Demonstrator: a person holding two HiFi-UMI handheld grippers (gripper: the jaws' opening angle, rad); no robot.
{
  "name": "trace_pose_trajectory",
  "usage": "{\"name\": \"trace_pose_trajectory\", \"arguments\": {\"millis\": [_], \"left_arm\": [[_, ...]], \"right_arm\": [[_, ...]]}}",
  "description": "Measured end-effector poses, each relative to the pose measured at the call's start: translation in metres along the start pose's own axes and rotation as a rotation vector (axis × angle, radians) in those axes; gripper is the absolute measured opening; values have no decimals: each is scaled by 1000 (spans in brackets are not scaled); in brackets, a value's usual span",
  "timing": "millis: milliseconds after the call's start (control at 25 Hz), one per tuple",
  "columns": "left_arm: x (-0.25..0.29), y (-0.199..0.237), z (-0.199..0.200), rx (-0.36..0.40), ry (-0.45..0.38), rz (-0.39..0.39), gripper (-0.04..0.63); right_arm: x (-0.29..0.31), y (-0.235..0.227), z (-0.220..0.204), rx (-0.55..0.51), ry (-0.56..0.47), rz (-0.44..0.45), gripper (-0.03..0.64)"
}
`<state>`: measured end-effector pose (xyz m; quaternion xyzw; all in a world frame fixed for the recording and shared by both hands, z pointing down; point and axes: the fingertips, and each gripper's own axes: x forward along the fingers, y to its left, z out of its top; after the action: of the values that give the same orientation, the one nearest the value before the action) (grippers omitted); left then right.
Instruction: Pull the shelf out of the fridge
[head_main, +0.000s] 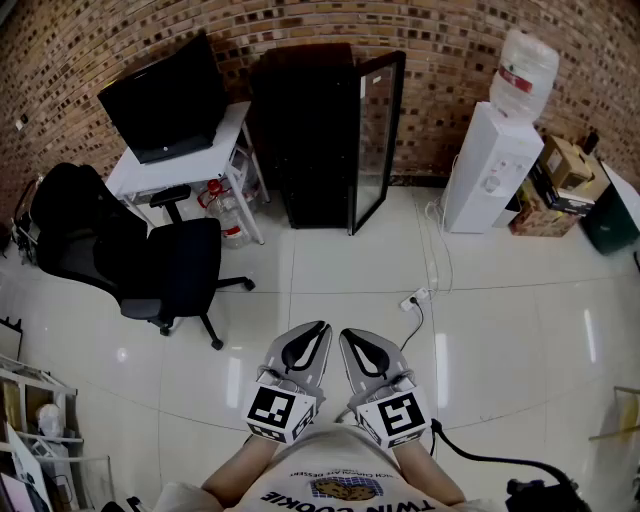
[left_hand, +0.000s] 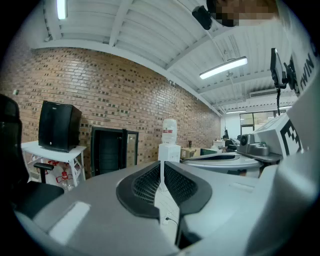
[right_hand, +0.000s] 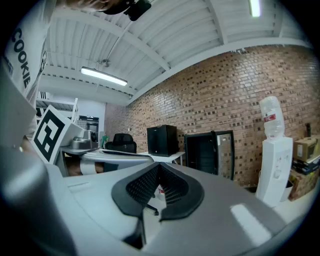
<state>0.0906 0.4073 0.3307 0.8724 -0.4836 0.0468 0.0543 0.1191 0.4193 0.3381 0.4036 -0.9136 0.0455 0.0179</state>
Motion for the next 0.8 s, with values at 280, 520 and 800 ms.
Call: {"name": "trace_pose_trajectory", "arguments": {"millis": [280, 520, 800], "left_arm": [[30, -2, -5, -8, 4, -4, 17], [57, 21, -5, -19, -4, -7, 15], [92, 91, 1, -38, -22, -10, 17]], "right_arm": [[6, -28, -2, 5, 5, 5, 5], [36, -47, -7, 5, 28, -9, 5], [108, -65, -7, -13, 51, -35, 5]]}}
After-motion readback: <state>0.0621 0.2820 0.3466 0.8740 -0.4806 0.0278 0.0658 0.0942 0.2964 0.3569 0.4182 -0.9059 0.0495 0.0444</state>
